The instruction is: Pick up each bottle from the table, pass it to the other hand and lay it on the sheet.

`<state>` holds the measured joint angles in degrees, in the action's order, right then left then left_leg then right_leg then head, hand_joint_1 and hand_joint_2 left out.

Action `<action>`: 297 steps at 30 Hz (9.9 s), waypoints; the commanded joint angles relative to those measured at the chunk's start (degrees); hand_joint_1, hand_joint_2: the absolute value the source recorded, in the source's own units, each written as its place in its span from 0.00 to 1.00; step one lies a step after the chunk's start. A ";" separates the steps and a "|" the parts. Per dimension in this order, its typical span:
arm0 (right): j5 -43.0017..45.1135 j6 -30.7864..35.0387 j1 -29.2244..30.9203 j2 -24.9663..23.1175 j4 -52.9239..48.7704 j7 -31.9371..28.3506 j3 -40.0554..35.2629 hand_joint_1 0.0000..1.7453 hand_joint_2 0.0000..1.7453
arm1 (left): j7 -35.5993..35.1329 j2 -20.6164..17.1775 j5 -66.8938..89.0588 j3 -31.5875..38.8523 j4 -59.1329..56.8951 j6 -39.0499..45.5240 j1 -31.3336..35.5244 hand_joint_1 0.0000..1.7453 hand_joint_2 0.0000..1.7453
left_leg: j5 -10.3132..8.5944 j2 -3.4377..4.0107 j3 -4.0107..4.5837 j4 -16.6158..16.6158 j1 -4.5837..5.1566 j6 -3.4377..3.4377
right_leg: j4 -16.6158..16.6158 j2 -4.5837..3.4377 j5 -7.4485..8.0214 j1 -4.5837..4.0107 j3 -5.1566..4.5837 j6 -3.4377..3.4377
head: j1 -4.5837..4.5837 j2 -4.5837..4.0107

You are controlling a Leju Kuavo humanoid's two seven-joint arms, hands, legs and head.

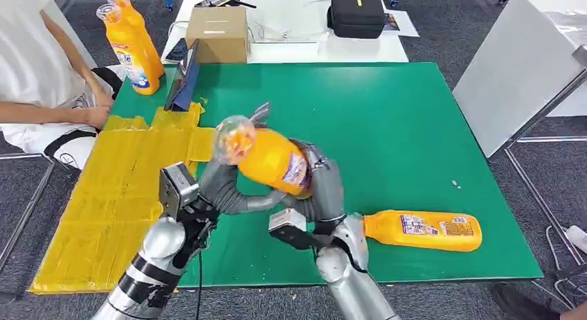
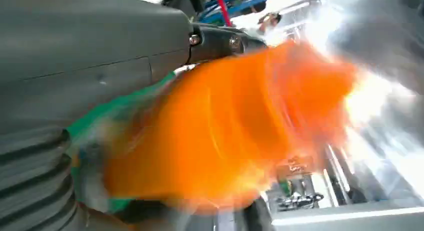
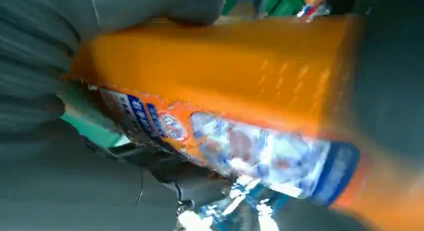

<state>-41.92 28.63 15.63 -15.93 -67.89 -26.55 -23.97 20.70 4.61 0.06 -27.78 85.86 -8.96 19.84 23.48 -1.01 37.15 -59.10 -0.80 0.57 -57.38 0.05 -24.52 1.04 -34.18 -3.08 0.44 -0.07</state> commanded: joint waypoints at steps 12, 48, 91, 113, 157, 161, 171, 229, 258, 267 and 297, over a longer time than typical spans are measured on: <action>-0.66 9.04 8.39 -3.35 22.24 -0.62 -19.17 1.00 1.00 | -5.88 1.30 -21.96 0.72 -14.14 -6.22 9.46 0.00 1.00 | 0.07 0.02 -0.22 0.02 -0.10 0.00 | 0.06 0.10 -0.08 -0.05 0.24 0.16 | 0.00 0.00; 8.04 4.45 -0.12 5.81 -6.67 0.26 -10.38 0.00 1.00 | -5.54 -1.73 -27.03 7.10 -6.74 1.82 3.47 1.00 1.00 | 0.06 -0.04 -0.15 0.01 -0.10 0.03 | 0.09 0.20 -0.09 -0.06 0.19 0.12 | 0.02 0.00; 24.09 -9.06 -7.17 15.74 -29.65 4.96 2.88 0.00 1.00 | -42.29 -12.90 89.94 -11.18 -46.61 48.96 11.77 1.00 1.00 | 0.08 0.37 -0.24 0.08 -0.05 -0.03 | 0.14 -0.12 0.07 -0.09 0.14 0.31 | 0.00 0.00; 16.29 -13.03 -3.55 14.81 -21.09 7.66 -1.56 0.00 1.00 | -25.95 -1.89 74.69 11.50 -65.28 47.78 15.64 0.00 1.00 | 0.03 0.48 -0.10 0.04 -0.02 -0.04 | 0.06 -0.27 0.15 -0.06 0.00 0.27 | 0.00 0.00; -10.36 -20.85 -16.97 33.04 -18.95 18.75 13.67 0.00 1.00 | 0.58 0.31 29.66 29.63 -8.74 24.68 -10.65 0.00 1.00 | 0.14 0.36 -0.09 0.00 0.00 0.00 | 0.09 -0.10 0.01 -0.07 0.05 0.27 | 0.02 0.00; -13.19 -23.44 -18.24 34.97 -15.82 20.68 17.12 0.00 1.00 | 0.37 0.78 26.01 26.36 -4.72 21.27 -11.94 0.00 1.00 | 0.08 0.33 0.04 0.00 0.02 0.00 | 0.06 -0.11 0.07 -0.02 -0.08 0.23 | 0.00 0.00; -13.76 -23.86 -17.72 34.94 -15.22 21.59 17.24 0.00 1.00 | 0.72 0.58 25.26 25.97 -4.79 20.97 -11.86 0.00 1.00 | 0.12 0.42 -0.15 0.06 0.09 0.00 | 0.14 -0.14 0.07 0.04 0.05 0.28 | 0.02 0.00; -20.31 -11.99 -5.95 24.90 -4.28 23.76 10.16 1.00 1.00 | -3.91 0.39 8.03 19.55 -8.10 5.47 -7.59 0.00 1.00 | 0.04 0.63 -0.41 0.04 0.07 0.03 | 0.07 -0.37 0.22 0.01 0.17 0.21 | 0.04 0.00; 0.95 1.89 -5.11 10.18 -12.76 7.77 6.69 1.00 1.00 | -7.61 0.34 -10.52 9.59 -11.84 0.83 0.31 0.00 1.00 | -0.02 0.46 -0.13 0.05 0.01 0.04 | 0.07 -0.25 0.20 -0.02 0.00 0.16 | 0.00 0.00; 9.68 0.25 -2.29 4.48 -1.74 -1.00 0.45 1.00 1.00 | -6.69 0.56 -16.29 0.07 -8.74 0.43 0.44 0.00 1.00 | 0.02 0.49 -0.21 0.07 -0.02 0.03 | 0.09 -0.27 0.17 -0.05 0.09 0.22 | 0.02 0.00; 12.48 -0.42 1.49 0.67 10.25 -3.08 -5.16 1.00 1.00 | -4.05 0.11 -17.89 -6.59 -5.06 0.25 -0.23 0.00 1.00 | 0.01 0.52 -0.16 0.07 0.01 0.04 | 0.09 -0.30 0.18 -0.03 0.04 0.20 | -0.02 0.00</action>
<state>-26.45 27.21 13.51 -16.06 -66.31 -30.60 -25.46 16.50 6.36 -17.70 -31.54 80.63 -9.14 17.96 23.44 -0.58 37.18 -59.08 -0.79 0.60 -57.37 -0.21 -24.33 1.04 -34.32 -2.97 0.42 -0.07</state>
